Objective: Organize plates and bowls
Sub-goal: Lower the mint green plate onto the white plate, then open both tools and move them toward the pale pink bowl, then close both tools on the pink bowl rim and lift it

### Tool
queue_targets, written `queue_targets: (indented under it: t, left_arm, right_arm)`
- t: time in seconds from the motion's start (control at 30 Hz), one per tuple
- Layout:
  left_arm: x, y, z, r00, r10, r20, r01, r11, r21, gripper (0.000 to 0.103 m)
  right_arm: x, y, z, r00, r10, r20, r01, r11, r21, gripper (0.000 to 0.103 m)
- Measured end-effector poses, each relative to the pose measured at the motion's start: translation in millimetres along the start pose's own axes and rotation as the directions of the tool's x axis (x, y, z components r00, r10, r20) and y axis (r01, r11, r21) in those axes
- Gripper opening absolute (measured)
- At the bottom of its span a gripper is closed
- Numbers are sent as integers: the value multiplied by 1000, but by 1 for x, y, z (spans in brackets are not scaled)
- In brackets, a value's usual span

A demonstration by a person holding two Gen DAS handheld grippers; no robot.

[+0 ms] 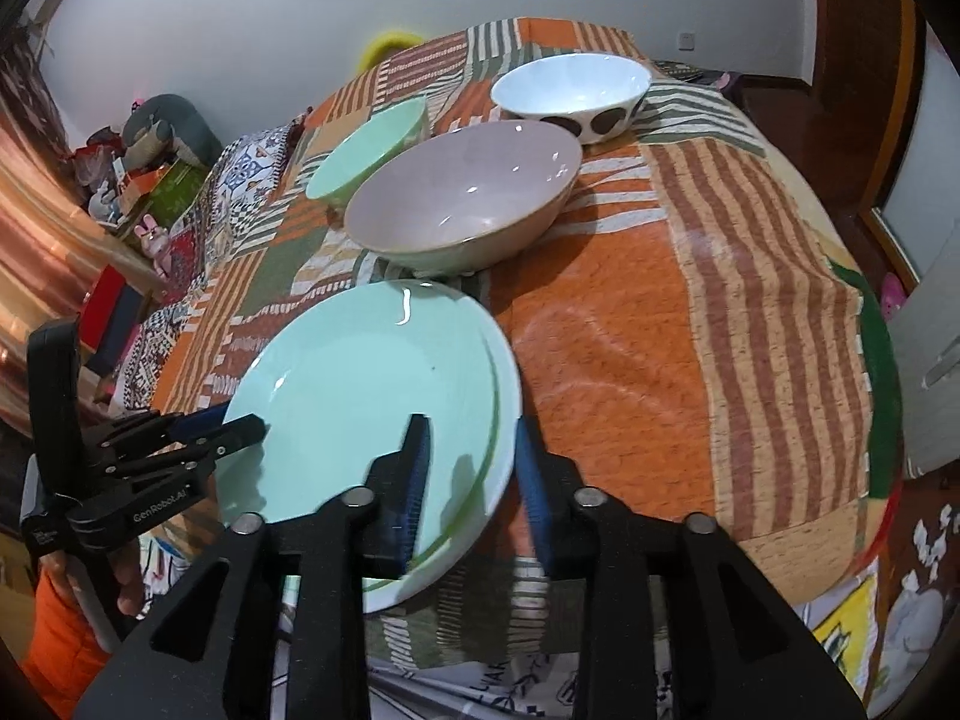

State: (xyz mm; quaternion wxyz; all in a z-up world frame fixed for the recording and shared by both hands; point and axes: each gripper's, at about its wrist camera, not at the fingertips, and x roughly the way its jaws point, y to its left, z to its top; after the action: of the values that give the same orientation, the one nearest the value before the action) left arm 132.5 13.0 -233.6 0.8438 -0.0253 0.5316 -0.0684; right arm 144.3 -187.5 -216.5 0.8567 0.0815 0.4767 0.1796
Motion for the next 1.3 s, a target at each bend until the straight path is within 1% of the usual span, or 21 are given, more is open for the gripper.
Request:
queue_targets:
  t: [0.13, 0.27, 0.3, 0.4, 0.47, 0.57, 0.6, 0.67, 0.9, 0.97, 1.07, 1.1, 1.3]
  left_arm:
    - [-12, 3, 5, 1000, 9, 28, -9, 1000, 0, 29]
    - [-33, 5, 17, 996, 10, 86, -11, 1000, 4, 32]
    - [-38, 5, 21, 995, 9, 102, -9, 1000, 6, 32]
    - [-54, 2, 34, 988, 10, 156, -12, 1000, 15, 39]
    - [-63, -2, 45, 981, 11, 193, -15, 1000, 20, 47]
    - [-70, -8, 61, 972, 12, 235, -19, 999, 28, 55]
    - [-71, -10, 68, 970, 12, 245, -20, 999, 30, 55]
    - [-70, -13, 78, 967, 9, 255, -17, 999, 31, 57]
    - [-44, -21, 110, 970, 6, 244, -19, 999, 49, 58]
    - [-34, -23, 117, 972, 5, 235, -18, 998, 55, 58]
    - [-18, -24, 127, 975, 0, 222, -14, 998, 59, 58]
    - [-13, -24, 130, 976, -3, 217, -10, 998, 58, 58]
    - [20, -20, 146, 984, -27, 177, 19, 999, 46, 58]
  right_arm:
    - [-3, -5, 1, 1000, -5, 12, 5, 1000, 10, 35]
    - [-8, -9, 8, 999, -3, 33, 2, 1000, 24, 36]
    - [-9, -10, 10, 999, -2, 40, 1, 1000, 25, 38]
    - [-15, -11, 17, 997, -5, 75, 4, 1000, 24, 46]
    - [-20, -11, 23, 995, -12, 101, 10, 1000, 19, 47]
    - [-24, -13, 33, 991, -12, 132, 10, 1000, 18, 49]
    - [-25, -13, 36, 990, -13, 140, 11, 1000, 19, 51]
    - [-26, -14, 44, 986, -20, 164, 17, 1000, 20, 54]
    - [-18, -17, 64, 981, -19, 191, 15, 1000, 24, 54]
    - [-11, -18, 69, 982, -21, 185, 18, 1000, 22, 54]
    - [-1, -21, 74, 984, -25, 178, 21, 1000, 23, 62]
    - [3, -22, 76, 984, -28, 177, 23, 999, 27, 63]
    - [26, -35, 86, 989, -18, 145, 9, 998, 59, 63]
